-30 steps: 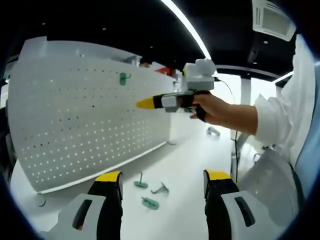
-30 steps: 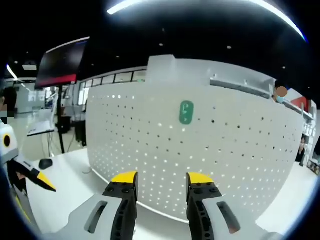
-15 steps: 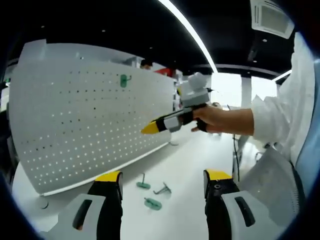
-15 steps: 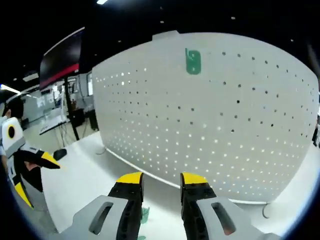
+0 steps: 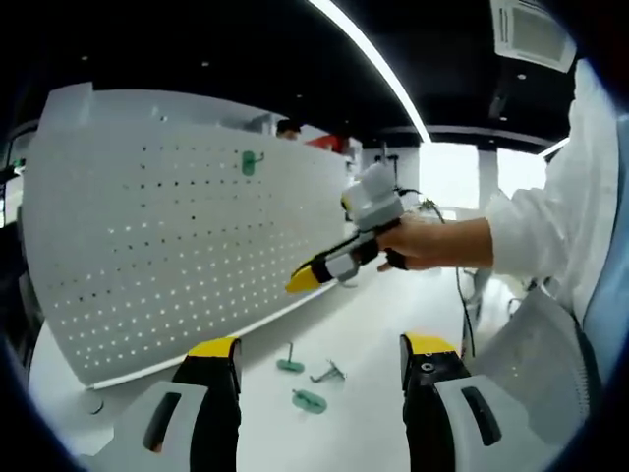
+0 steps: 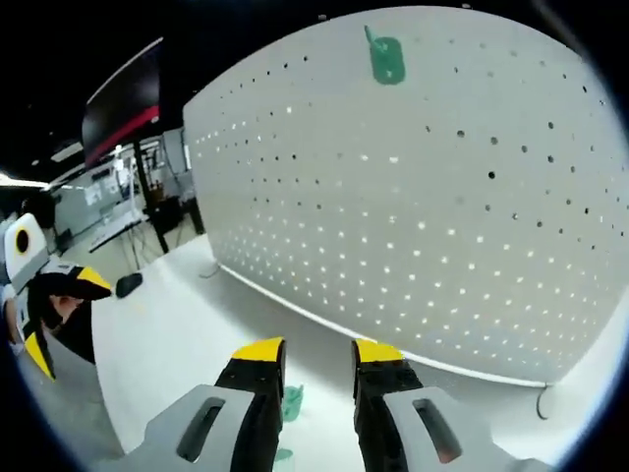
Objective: Insert the hook assembly into the mounting plate slot until the hook locks in place.
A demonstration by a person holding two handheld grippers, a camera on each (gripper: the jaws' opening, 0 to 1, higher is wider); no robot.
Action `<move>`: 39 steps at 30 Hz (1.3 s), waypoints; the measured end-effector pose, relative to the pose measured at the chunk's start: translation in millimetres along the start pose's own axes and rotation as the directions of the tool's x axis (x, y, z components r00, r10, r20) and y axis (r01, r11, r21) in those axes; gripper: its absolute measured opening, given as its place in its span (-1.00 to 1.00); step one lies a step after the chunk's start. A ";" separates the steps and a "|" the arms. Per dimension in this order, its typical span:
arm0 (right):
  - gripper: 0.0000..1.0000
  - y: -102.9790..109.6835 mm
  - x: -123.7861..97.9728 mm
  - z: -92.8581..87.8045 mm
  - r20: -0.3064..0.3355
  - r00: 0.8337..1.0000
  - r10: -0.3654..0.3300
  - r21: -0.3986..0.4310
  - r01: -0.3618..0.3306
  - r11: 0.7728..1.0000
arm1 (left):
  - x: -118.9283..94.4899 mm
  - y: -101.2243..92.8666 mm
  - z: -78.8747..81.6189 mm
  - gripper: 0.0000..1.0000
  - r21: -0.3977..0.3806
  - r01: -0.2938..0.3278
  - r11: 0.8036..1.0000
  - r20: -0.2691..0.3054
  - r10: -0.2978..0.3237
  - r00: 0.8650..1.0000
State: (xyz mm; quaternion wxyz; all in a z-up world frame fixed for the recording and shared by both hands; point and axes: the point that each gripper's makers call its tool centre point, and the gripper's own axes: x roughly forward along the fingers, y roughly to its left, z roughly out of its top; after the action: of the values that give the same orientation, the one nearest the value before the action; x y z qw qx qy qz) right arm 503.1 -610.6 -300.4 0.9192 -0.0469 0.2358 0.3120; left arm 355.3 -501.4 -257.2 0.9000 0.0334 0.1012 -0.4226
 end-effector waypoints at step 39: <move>-0.75 22.7 52.3 -90.1 -0.381 0.907 0.177 0.034 -0.177 0.984 | -5.9 18.5 -7.8 0.33 0.039 -0.081 0.996 -0.042 0.082 0.996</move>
State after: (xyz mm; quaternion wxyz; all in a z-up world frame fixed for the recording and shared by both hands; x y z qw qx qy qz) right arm 489.5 -584.6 -402.9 0.8233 -0.0857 0.4137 0.3790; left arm 364.6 -483.9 -264.1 0.9134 0.0632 0.1114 -0.3865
